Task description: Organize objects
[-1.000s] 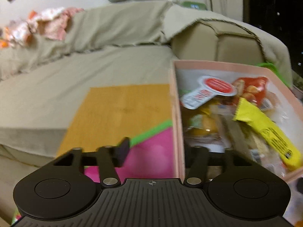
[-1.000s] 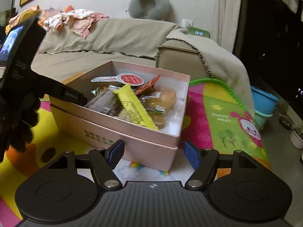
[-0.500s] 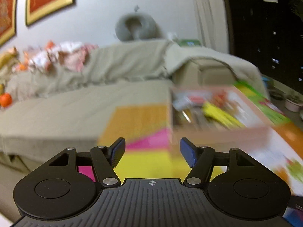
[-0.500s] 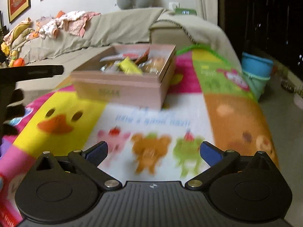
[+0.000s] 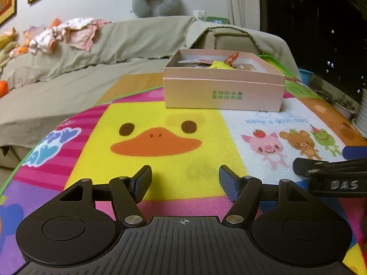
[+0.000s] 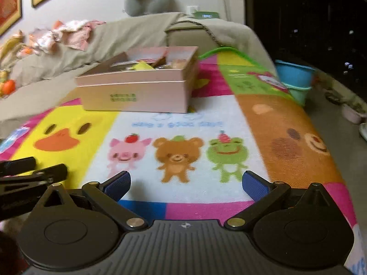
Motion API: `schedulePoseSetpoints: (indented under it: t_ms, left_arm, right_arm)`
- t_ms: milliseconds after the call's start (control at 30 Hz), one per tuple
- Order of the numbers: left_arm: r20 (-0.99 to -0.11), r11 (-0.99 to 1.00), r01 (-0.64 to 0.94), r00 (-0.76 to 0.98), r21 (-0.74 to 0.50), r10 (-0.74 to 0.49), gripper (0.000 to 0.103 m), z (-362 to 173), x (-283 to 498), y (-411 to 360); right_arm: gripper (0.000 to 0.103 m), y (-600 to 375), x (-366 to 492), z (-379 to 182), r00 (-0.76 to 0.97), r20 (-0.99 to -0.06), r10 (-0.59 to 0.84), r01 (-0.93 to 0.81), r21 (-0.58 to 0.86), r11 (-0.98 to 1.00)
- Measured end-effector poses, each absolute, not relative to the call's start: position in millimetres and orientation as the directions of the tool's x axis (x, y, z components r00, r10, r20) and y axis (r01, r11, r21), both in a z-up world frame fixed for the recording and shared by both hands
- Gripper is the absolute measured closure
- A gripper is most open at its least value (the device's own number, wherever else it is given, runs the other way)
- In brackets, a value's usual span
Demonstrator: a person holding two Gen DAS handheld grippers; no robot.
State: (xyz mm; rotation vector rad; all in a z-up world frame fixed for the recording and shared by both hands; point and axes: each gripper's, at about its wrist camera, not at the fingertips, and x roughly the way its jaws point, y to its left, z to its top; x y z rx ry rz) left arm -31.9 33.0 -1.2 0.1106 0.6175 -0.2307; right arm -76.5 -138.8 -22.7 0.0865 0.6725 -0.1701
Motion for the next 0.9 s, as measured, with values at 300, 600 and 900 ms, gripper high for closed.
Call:
schedulePoseSetpoints:
  t_ms: [300,600,900]
  left_arm:
    - [-0.581,0.974,0.227,0.792,0.001,-0.184,0.032,-4.2,-32.3,33.6]
    - [-0.582,0.974,0.226,0.791,-0.008,-0.188,0.032,-3.8,-32.8,33.5]
    - [-0.583,0.976,0.218,0.793,-0.003,-0.179,0.032,-3.7,-33.0,32.0]
  right_arm:
    - [0.0,-138.0,-67.4,-23.6,0.769,-0.631,-0.108,0.142,0.003,0.99]
    - [0.0,-136.9,-70.1,-24.6,0.773,-0.625,-0.107,0.153,0.019,0.988]
    - [0.0,-136.5,-69.2,-25.4,0.771,-0.625,-0.12,0.164,0.012,0.986]
